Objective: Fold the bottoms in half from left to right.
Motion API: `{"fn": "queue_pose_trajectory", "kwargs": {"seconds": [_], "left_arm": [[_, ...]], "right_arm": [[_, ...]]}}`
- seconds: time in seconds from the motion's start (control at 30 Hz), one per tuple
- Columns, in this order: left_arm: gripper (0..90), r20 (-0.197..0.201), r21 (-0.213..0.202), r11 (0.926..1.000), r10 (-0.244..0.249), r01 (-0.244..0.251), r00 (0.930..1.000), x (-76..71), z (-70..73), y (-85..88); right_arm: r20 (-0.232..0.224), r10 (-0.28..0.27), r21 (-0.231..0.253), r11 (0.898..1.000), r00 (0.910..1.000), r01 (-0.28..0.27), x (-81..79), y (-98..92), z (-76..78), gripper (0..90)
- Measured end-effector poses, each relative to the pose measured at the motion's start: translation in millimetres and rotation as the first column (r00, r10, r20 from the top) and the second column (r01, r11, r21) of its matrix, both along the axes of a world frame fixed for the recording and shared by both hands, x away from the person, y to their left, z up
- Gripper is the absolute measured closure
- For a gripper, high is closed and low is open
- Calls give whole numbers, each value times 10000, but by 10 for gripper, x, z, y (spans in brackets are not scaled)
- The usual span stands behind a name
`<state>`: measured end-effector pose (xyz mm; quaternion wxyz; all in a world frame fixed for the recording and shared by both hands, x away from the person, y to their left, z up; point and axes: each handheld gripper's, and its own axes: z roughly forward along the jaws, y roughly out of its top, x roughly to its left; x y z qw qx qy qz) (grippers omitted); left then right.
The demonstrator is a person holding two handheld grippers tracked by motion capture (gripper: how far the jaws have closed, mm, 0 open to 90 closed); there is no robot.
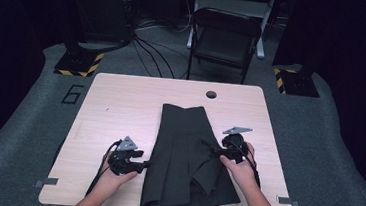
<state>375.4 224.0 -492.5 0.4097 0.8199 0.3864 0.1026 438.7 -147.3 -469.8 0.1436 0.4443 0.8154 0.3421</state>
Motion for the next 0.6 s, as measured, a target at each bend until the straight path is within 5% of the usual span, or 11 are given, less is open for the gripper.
{"fn": "queue_pose_trajectory", "kwargs": {"seconds": [0.1,0.33,0.6], "left_arm": [[439,46,129,9999,-75,74,10000,7,-9,-16],[438,11,105,9999,-84,84,10000,26,-21,-11],[438,-45,9,10000,-60,60,10000,56,-30,-29]], "right_arm": [[60,372,-12,9993,9993,-372,-76,48,33,396],[-655,992,-637,9926,9929,-1034,-212,0,-106,404],[-698,697,-658,9951,9951,-743,-386,-273,-120,405]]}}
